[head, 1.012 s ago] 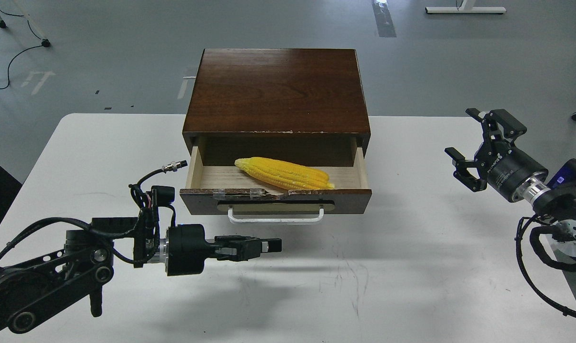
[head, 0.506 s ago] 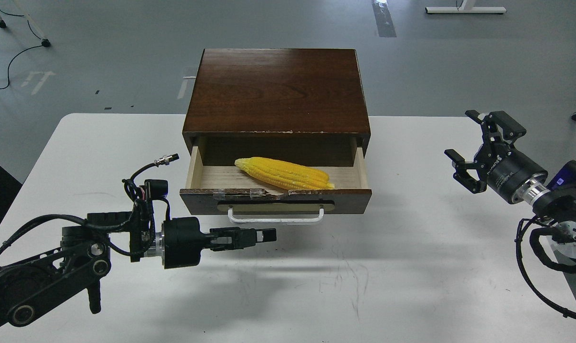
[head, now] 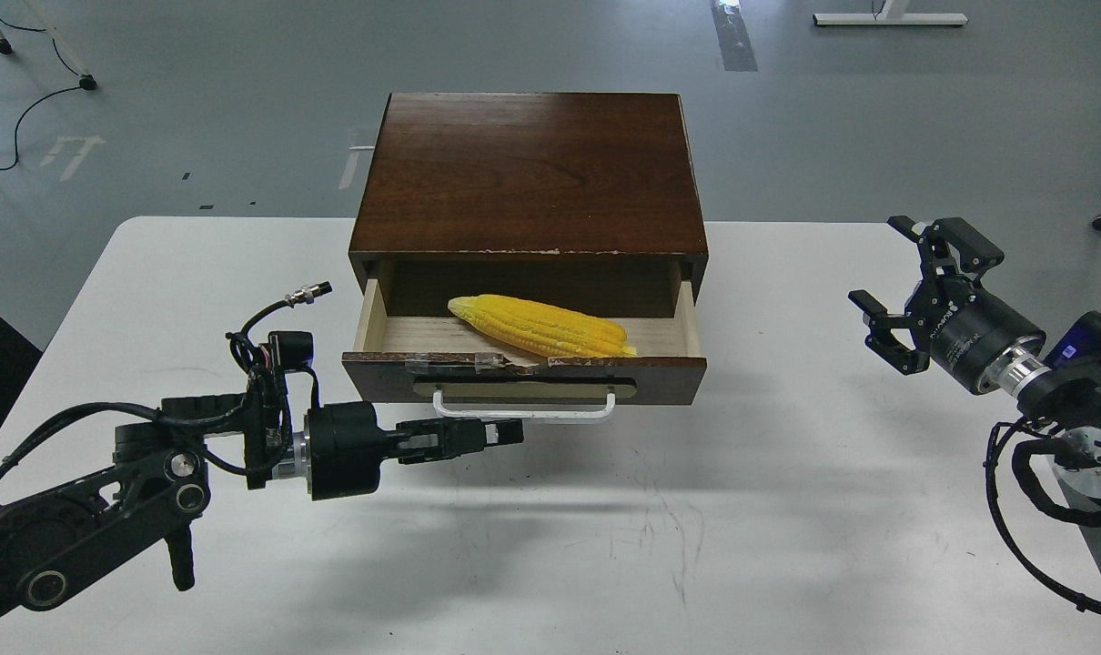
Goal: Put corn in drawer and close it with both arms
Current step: 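Position the left gripper against the drawer front near the handle, then push the drawer shut into the cabinet with the left gripper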
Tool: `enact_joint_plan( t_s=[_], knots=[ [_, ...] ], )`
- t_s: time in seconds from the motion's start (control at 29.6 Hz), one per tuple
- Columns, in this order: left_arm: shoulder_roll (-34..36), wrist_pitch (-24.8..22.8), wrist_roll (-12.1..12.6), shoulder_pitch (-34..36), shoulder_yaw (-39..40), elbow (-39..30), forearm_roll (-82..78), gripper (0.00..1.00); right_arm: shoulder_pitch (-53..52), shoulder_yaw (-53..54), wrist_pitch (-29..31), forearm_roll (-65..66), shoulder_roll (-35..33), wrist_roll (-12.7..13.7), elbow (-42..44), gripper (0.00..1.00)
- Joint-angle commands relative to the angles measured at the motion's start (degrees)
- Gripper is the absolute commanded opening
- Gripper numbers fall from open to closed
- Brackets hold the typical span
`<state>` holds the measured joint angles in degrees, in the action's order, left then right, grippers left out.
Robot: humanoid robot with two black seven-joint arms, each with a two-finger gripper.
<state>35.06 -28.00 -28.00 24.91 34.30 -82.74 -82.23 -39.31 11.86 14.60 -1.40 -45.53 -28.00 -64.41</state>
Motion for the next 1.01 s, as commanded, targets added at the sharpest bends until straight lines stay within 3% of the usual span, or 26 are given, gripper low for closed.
enact_joint_plan(
  t_s=[0.0, 0.98],
  knots=[
    [-0.34, 0.00, 0.00, 0.05, 0.33, 0.12, 0.67, 0.00, 0.02, 0.00, -0.01, 0.00, 0.00, 0.00, -0.02, 0.97],
    [-0.69, 0.00, 0.00, 0.58, 1.64, 3.46, 1.19, 0.00, 0.72, 0.09, 0.08, 0.00, 0.09, 0.00, -0.10, 0.97]
  ],
)
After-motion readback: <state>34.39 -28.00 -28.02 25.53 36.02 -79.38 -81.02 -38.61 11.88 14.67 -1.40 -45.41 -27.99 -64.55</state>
